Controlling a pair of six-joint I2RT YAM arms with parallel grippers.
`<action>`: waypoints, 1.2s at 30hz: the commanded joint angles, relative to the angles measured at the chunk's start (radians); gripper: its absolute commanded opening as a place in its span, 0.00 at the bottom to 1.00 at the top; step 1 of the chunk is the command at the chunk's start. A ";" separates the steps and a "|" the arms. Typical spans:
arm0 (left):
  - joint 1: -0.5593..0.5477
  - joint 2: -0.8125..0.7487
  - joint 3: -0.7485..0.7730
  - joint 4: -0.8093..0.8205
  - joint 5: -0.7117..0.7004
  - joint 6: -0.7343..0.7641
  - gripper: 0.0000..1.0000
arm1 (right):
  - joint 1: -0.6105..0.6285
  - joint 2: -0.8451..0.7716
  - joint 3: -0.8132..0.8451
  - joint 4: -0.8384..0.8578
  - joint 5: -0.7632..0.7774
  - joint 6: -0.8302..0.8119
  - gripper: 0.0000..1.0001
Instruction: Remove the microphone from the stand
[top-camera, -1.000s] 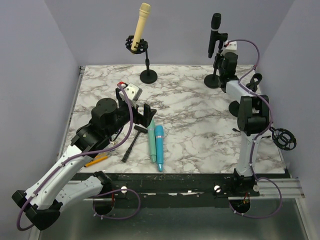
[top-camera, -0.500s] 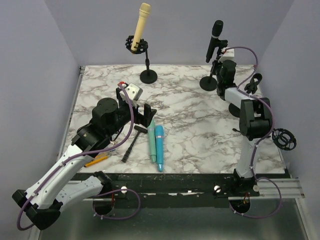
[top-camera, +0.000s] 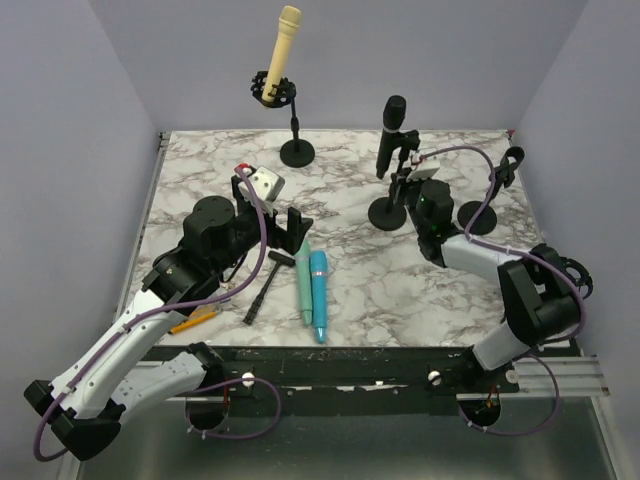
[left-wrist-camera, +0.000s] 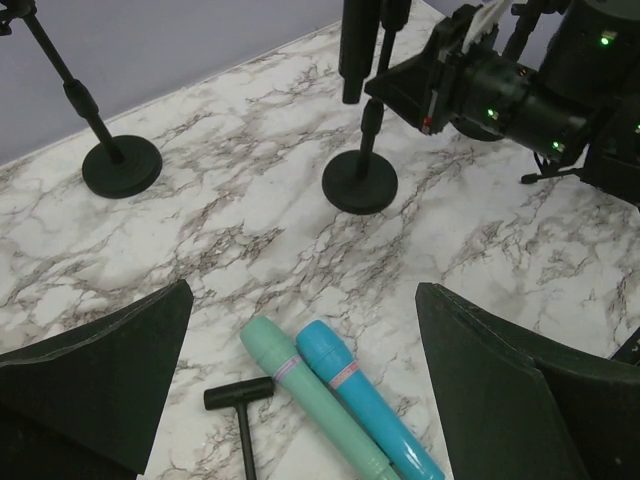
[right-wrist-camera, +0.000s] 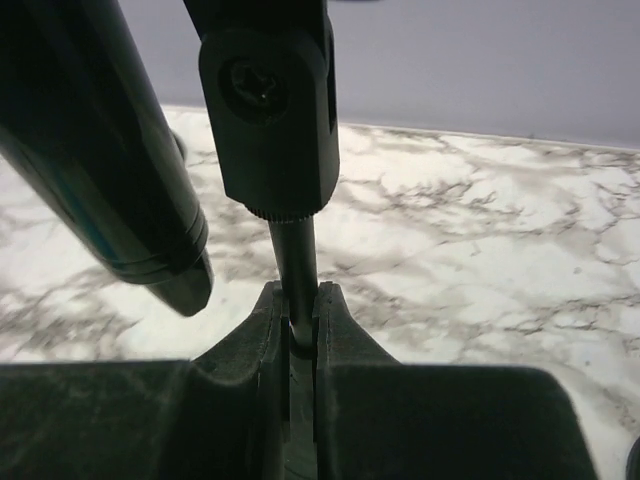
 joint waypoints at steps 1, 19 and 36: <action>-0.004 -0.012 -0.004 0.022 -0.003 -0.015 0.98 | 0.113 -0.100 -0.164 -0.092 0.076 0.023 0.01; -0.004 0.025 -0.030 0.054 0.014 -0.035 0.98 | 0.266 -0.331 -0.291 -0.206 0.222 0.116 0.53; -0.005 0.039 -0.087 0.228 0.165 -0.112 0.98 | 0.201 -0.611 -0.175 -0.439 0.130 0.173 1.00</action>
